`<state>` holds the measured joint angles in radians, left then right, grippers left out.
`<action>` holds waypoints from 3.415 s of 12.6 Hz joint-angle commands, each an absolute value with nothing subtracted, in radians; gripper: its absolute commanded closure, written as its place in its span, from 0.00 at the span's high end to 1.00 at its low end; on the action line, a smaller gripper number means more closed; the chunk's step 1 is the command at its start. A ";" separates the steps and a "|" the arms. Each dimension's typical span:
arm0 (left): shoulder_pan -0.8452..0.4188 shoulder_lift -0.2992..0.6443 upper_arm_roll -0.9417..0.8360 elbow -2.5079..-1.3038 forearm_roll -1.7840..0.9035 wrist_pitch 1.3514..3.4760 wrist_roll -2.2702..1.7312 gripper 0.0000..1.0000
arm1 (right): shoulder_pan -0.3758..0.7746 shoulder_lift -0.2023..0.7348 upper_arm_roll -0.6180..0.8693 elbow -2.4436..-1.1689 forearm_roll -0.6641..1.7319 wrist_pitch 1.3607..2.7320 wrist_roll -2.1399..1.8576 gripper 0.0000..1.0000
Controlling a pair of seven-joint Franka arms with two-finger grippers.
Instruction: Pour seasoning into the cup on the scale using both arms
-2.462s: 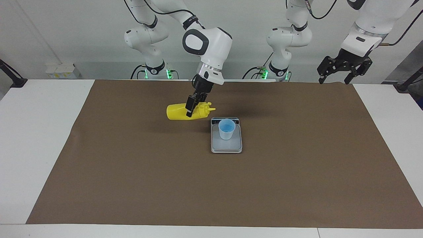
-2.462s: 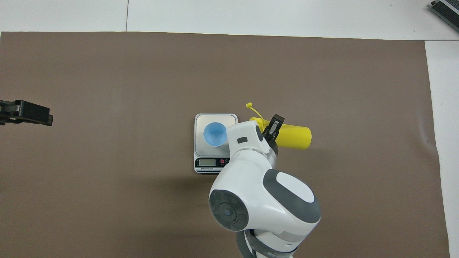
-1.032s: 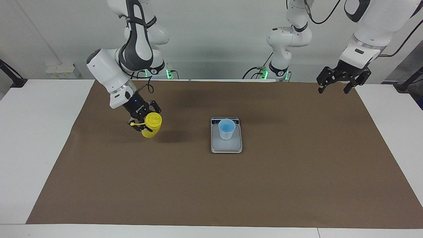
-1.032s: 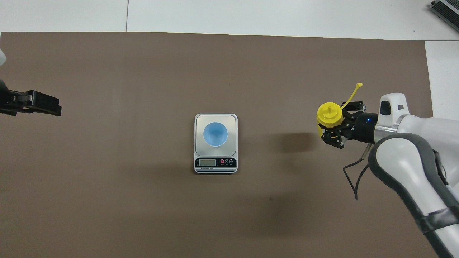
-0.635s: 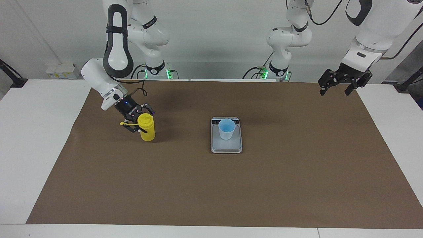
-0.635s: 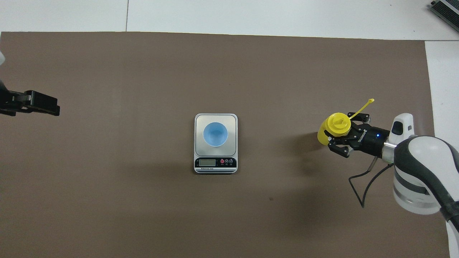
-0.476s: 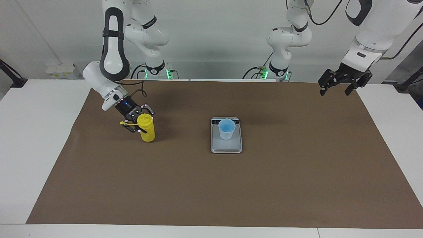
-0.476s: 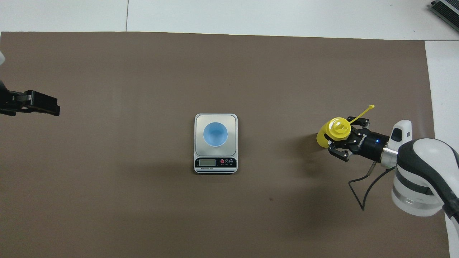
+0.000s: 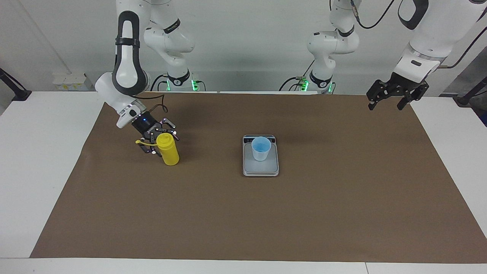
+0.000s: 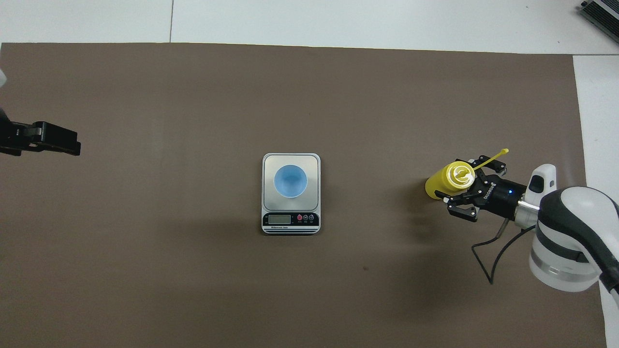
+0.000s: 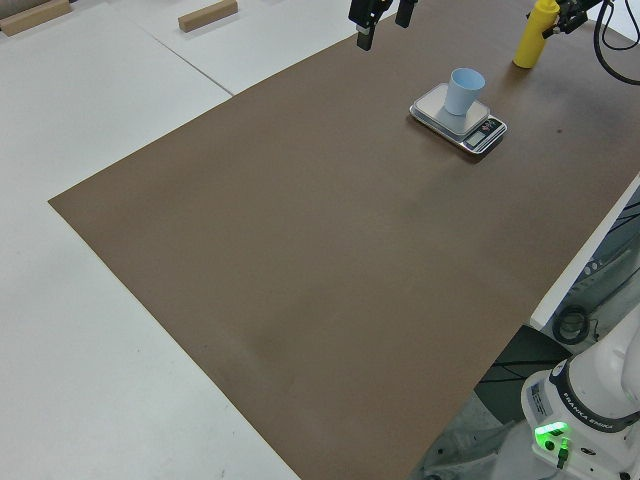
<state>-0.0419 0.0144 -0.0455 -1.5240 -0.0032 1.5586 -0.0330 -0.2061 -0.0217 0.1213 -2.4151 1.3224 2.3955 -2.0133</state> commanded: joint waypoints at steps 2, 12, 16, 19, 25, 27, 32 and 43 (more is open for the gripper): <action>-0.034 -0.003 -0.048 -1.552 -0.012 1.591 -0.028 1.00 | -0.270 -0.055 0.129 -2.467 1.295 2.372 -2.060 1.00; -0.032 -0.003 -0.046 -1.554 -0.006 1.611 -0.026 1.00 | -0.489 -0.052 0.121 -2.323 0.749 2.200 -2.005 1.00; -0.032 -0.006 -0.048 -1.563 -0.006 1.617 -0.026 1.00 | -0.479 -0.069 0.124 -2.186 0.514 2.113 -1.759 1.00; -0.032 -0.006 -0.046 -1.563 -0.006 1.624 -0.028 1.00 | -0.438 -0.112 0.138 -2.125 0.410 2.050 -1.501 1.00; -0.035 -0.008 -0.048 -1.568 -0.006 1.624 -0.028 1.00 | -0.261 -0.109 0.146 -1.918 0.230 1.904 -0.796 1.00; -0.035 -0.014 -0.048 -1.583 -0.006 1.626 -0.028 1.00 | -0.210 -0.103 0.146 -1.861 0.174 1.884 -0.582 1.00; -0.048 -0.015 -0.048 -1.585 -0.006 1.626 -0.037 1.00 | -0.169 -0.045 0.146 -1.688 0.054 1.777 -0.139 1.00; -0.051 -0.015 -0.054 -1.583 -0.002 1.620 -0.035 1.00 | -0.081 -0.077 0.152 -1.643 -0.055 1.563 0.316 1.00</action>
<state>-0.0465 0.0105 -0.0588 -1.5506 -0.0032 1.6035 -0.0330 -0.0817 -0.0566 0.1449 -1.6205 -0.0457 1.5596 0.3012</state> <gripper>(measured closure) 0.000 0.000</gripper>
